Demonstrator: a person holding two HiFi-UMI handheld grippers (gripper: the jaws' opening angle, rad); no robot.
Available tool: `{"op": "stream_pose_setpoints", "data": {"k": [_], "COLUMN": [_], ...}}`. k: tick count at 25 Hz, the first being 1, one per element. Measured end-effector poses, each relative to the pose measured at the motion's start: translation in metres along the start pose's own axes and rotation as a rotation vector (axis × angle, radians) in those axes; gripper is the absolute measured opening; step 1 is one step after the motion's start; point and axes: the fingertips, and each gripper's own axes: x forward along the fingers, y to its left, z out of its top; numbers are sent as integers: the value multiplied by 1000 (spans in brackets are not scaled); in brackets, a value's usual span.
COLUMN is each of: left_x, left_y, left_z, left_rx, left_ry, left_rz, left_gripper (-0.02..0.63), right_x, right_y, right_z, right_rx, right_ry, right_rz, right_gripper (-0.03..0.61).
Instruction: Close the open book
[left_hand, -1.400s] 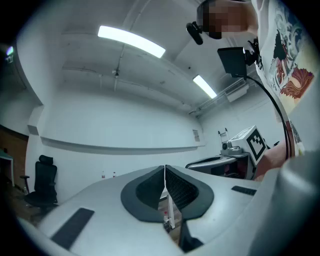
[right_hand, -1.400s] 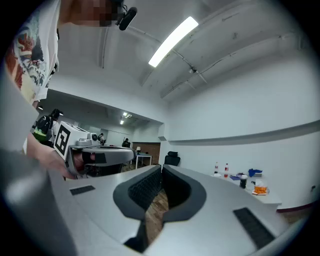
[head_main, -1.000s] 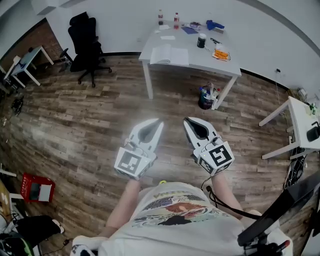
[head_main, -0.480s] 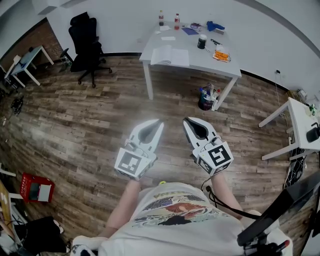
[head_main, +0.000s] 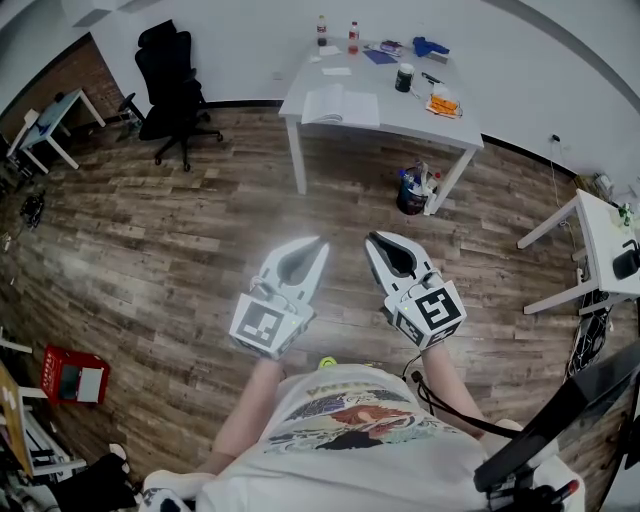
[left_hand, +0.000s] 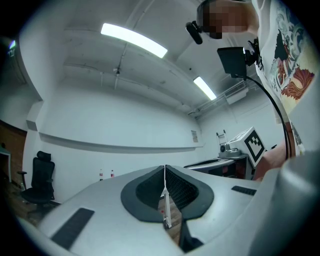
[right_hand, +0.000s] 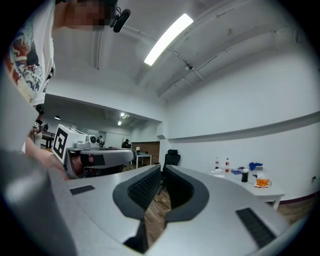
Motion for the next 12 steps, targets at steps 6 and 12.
{"op": "stream_pose_setpoints", "data": {"k": [6,12], "left_x": [-8,-16], "left_y": [3,8], "left_z": [0,-5], "left_rx": [-7,-8], "left_ry": [-5,7], "left_rz": [3,17], "left_gripper": [14,14], "right_x": [3,8], "right_y": [9,16], "right_z": [-3,-6], "right_rx": [0,-1], "right_ry": [6,12], "right_rz": [-3,4], "right_gripper": [26,26]}}
